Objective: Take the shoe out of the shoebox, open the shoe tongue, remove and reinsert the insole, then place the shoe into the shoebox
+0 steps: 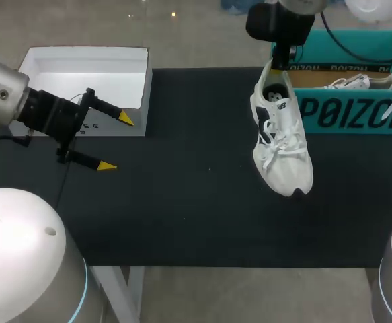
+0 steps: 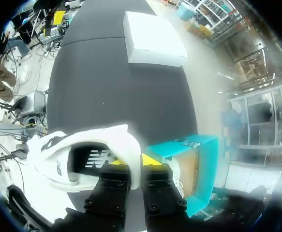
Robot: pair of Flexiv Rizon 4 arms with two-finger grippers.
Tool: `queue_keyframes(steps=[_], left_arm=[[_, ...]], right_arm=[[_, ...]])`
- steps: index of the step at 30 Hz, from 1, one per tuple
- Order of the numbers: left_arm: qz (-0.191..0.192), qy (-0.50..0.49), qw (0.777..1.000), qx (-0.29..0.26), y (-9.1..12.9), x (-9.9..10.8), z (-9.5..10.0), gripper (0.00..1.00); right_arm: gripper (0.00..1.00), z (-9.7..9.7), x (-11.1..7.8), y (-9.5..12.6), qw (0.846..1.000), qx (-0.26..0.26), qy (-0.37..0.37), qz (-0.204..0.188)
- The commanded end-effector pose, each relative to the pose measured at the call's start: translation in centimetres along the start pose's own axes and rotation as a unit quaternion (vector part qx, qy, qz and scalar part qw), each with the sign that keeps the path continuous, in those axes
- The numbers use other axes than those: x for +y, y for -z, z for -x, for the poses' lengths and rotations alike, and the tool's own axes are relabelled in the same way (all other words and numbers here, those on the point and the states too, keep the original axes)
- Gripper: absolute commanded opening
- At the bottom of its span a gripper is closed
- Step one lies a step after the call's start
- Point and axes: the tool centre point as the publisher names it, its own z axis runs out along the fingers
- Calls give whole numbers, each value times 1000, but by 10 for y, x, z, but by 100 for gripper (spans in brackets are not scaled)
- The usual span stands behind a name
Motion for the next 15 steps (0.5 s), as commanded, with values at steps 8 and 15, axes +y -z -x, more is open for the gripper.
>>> queue_keyframes(steps=[8,15], left_arm=[[1,0,1000,2,0,-1,0,100],[1,0,1000,2,0,-1,0,100]], right_arm=[[0,8,-4,3,1000,1,-12,-3],[0,47,-34,15,990,1,-142,-17]])
